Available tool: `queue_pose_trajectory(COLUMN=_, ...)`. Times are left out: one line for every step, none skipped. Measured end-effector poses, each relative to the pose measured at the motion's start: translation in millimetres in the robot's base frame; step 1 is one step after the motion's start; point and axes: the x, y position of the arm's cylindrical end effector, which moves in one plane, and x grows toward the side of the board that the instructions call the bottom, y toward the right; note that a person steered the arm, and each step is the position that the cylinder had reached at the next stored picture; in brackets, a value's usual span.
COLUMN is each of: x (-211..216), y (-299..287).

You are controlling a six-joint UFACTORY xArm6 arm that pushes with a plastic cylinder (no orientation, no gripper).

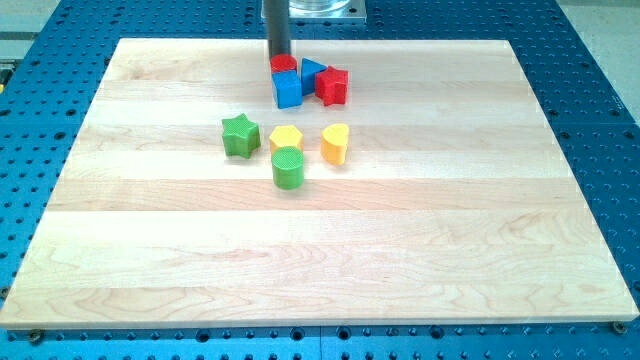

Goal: Move the red circle slightly to the right

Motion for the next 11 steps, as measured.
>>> queue_pose_trajectory(x=0.1, y=-39.6)
queue_pose_trajectory(x=3.9, y=-45.1)
queue_pose_trajectory(x=5.2, y=-44.9)
queue_pose_trajectory(x=4.4, y=-44.2)
queue_pose_trajectory(x=9.8, y=-43.3)
queue_pose_trajectory(x=23.9, y=-16.1)
queue_pose_trajectory(x=27.5, y=2.9)
queue_pose_trajectory(x=40.8, y=-36.7)
queue_pose_trajectory(x=60.6, y=-55.1)
queue_pose_trajectory(x=65.9, y=-51.1)
queue_pose_trajectory(x=67.9, y=-49.6)
